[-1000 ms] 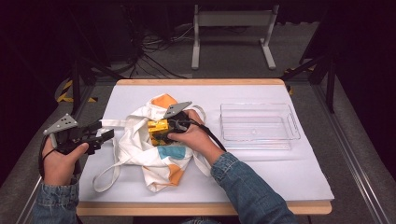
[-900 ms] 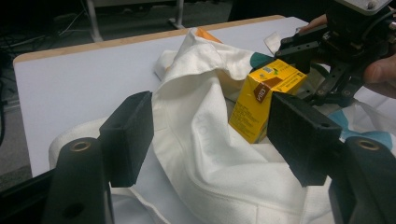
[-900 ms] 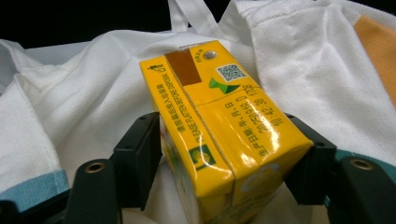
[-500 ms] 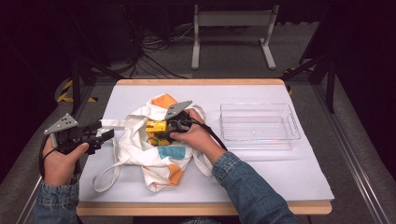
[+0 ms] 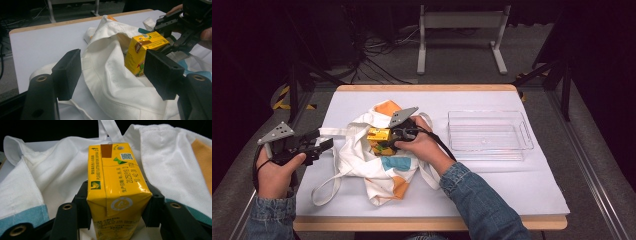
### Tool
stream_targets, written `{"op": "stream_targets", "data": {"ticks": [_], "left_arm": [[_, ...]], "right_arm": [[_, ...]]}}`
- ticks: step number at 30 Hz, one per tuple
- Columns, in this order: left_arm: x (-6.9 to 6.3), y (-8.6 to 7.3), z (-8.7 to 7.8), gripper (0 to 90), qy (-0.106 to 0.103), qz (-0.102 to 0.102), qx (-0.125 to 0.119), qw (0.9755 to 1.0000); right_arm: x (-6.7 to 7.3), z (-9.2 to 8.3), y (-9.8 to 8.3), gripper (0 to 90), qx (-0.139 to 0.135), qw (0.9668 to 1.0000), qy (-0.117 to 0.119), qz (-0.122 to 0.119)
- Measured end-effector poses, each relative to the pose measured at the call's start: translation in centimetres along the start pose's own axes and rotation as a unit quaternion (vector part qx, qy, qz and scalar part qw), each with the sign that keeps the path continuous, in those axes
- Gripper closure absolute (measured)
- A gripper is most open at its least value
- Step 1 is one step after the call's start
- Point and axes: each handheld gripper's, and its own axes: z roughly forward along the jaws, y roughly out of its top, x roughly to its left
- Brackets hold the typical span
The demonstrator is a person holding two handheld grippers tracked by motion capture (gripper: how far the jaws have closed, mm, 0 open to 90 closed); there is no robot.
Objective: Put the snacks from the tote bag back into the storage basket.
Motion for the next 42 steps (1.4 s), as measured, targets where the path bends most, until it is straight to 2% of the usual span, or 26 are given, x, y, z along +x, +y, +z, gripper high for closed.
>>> {"op": "stream_targets", "data": {"ticks": [15,26,34,42], "left_arm": [[-0.1,0.1,0.1,31.3,-0.002,0.002,-0.001,1.0000],[-0.1,0.1,0.2,31.1,-0.004,0.002,0.001,1.0000],[0.0,0.2,0.4,30.4,-0.007,0.001,0.003,1.0000],[0.0,0.4,0.6,28.4,-0.009,0.000,0.005,0.9999]], "right_arm": [[-0.2,-2.8,2.7,51.0,-0.030,0.9994,-0.006,-0.017],[0.0,-5.1,4.9,51.0,-0.048,0.9985,0.006,-0.026],[0.2,-7.8,6.1,51.0,-0.064,0.9971,0.020,-0.036],[0.2,-11.1,6.4,51.0,-0.078,0.9959,0.019,-0.043]]}}
